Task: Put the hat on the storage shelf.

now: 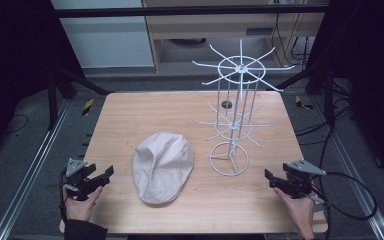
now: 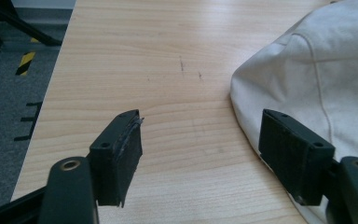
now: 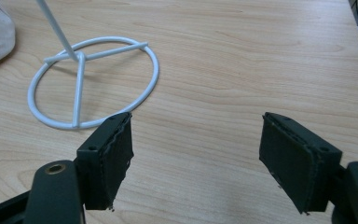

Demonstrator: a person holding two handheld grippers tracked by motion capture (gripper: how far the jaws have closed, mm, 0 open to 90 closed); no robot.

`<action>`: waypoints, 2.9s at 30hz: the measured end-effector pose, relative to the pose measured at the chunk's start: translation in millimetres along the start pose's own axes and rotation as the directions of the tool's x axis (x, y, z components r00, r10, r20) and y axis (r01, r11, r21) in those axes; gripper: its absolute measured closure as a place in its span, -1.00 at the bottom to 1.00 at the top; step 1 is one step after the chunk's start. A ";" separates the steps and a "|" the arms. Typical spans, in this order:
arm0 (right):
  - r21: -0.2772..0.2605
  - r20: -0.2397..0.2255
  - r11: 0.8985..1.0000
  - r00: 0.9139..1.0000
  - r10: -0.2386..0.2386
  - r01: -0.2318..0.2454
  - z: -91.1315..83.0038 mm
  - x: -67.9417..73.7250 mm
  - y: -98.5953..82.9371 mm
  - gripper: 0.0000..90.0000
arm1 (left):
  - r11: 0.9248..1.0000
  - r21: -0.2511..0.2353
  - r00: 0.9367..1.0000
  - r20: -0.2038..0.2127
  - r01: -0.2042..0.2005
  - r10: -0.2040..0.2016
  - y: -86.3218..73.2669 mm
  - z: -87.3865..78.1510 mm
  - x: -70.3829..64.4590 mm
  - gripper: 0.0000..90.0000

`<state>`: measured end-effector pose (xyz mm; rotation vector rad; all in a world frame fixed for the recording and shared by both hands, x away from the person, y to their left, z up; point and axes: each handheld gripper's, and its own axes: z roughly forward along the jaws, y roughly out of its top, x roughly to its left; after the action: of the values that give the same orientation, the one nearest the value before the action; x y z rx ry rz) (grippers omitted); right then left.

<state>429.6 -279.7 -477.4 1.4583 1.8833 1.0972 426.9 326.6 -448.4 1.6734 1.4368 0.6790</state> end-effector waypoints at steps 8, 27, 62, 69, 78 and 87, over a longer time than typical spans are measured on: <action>-0.005 0.004 0.999 0.999 -0.035 0.035 -1.8 2.7 -1.9 -0.45 | 1.000 -0.012 0.999 0.030 -0.021 0.021 4.1 -4.4 -15.6 -0.31; -0.002 0.015 0.998 0.998 -0.063 0.063 -0.9 4.7 -2.5 -0.49 | 0.994 -0.036 0.991 0.081 -0.103 0.106 14.1 -6.1 -57.8 -0.37; -0.009 0.016 0.998 0.998 -0.060 0.060 -3.8 4.7 -2.4 -0.44 | 0.981 -0.054 0.977 0.088 -0.188 0.192 47.4 14.8 -117.5 -0.43; -0.006 0.013 0.998 0.998 -0.062 0.062 -3.5 4.9 -2.4 -0.43 | 0.978 -0.020 0.976 0.071 -0.206 0.207 46.6 25.5 -127.6 -0.39; 0.010 0.002 0.997 0.997 -0.077 0.077 -2.6 6.6 -3.7 -0.41 | 0.977 0.018 0.975 0.069 -0.212 0.211 39.1 32.8 -130.4 -0.29; 0.022 -0.003 0.997 0.997 -0.079 0.079 -1.9 7.5 -4.0 -0.41 | 0.972 0.050 0.971 0.078 -0.230 0.226 33.8 37.8 -135.0 -0.15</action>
<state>423.7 -273.5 -479.1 1.3822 1.9428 1.0447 448.0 185.7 -425.7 1.9095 1.2360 0.7001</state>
